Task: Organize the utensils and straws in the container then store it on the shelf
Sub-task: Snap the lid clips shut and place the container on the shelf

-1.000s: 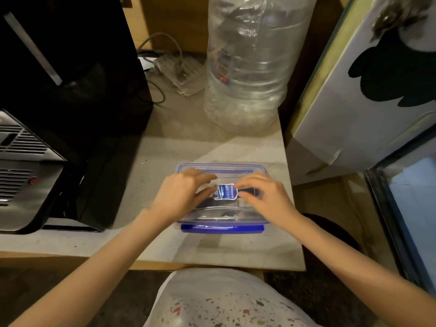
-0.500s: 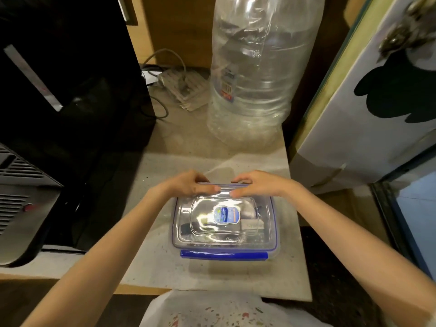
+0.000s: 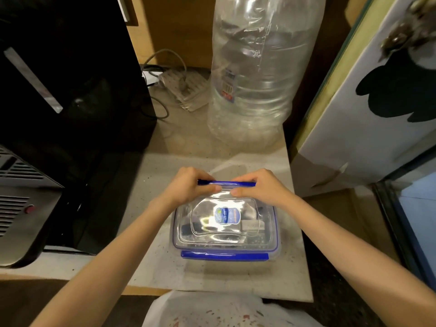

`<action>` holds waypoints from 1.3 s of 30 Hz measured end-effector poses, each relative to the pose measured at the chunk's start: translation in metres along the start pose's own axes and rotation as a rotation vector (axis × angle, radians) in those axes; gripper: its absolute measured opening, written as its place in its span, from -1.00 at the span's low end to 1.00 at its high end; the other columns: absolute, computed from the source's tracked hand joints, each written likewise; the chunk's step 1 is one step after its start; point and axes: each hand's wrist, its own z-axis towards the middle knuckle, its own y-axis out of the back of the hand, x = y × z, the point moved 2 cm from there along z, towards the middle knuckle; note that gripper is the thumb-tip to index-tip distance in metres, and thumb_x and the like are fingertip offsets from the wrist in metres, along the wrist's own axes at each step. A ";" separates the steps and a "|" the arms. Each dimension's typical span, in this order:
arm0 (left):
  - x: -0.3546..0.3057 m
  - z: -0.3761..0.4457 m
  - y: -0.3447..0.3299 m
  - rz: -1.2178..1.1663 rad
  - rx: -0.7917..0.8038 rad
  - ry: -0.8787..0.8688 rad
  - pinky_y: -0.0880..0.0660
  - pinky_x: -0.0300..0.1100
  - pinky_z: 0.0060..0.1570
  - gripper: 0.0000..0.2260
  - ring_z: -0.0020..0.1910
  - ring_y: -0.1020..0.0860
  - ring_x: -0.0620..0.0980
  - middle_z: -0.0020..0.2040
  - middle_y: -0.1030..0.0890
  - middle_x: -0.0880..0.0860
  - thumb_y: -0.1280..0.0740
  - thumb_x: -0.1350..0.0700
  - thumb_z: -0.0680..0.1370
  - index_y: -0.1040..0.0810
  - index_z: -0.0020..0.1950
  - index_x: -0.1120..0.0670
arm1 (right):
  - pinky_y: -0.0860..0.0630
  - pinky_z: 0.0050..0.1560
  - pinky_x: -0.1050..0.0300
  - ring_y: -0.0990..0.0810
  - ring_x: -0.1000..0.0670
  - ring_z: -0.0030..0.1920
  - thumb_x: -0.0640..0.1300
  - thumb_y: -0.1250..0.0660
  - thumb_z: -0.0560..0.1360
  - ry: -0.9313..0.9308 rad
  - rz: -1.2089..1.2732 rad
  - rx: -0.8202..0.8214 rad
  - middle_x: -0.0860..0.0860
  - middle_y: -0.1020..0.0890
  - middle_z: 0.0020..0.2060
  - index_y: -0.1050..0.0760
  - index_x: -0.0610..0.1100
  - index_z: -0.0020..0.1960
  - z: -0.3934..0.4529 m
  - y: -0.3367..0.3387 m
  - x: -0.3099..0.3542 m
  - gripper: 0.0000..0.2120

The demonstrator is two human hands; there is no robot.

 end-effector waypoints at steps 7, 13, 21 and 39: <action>-0.006 0.000 -0.003 0.121 -0.084 0.000 -0.45 -0.20 -0.09 -0.74 -0.13 -0.58 -0.01 -0.13 -0.68 0.08 -0.36 -0.05 0.47 -0.62 0.07 0.04 | -0.57 0.00 0.09 -0.65 0.09 -0.11 -0.04 -0.49 0.34 -0.015 -0.020 -0.110 0.06 -0.70 -0.15 -0.64 -0.02 0.01 -0.002 0.001 0.001 -0.75; 0.001 0.000 0.003 0.182 -0.219 0.111 -0.20 0.03 0.41 -0.38 0.44 -0.21 0.15 0.45 -0.28 0.19 -0.39 -0.15 0.40 -0.33 0.38 0.03 | -0.54 0.01 -0.01 -0.60 -0.04 -0.04 0.05 -0.40 0.40 -0.196 -0.087 -0.483 0.00 -0.63 -0.06 -0.53 -0.07 0.04 -0.009 0.010 -0.015 -0.71; 0.030 -0.043 -0.020 -0.486 0.163 0.154 -0.28 -0.37 0.26 0.13 0.33 -0.28 -0.32 0.46 -0.21 -0.10 -0.61 0.03 0.17 0.14 0.45 -0.18 | -0.49 -0.23 0.29 -0.54 0.15 -0.15 -0.03 -0.21 0.56 -0.232 0.153 -0.443 0.01 -0.56 -0.03 -0.38 -0.11 0.21 -0.026 -0.001 -0.031 -0.74; -0.054 -0.012 0.068 -0.593 -0.208 -0.179 -0.42 -0.57 -0.04 -0.18 0.12 -0.52 -0.35 0.11 -0.58 -0.33 -0.59 0.01 0.14 -0.30 0.32 -0.25 | -0.45 0.09 0.11 -0.54 0.00 0.07 -0.04 -0.19 0.56 0.083 0.399 -0.479 -0.07 -0.56 0.09 -0.39 -0.12 0.26 -0.054 0.073 0.086 -0.69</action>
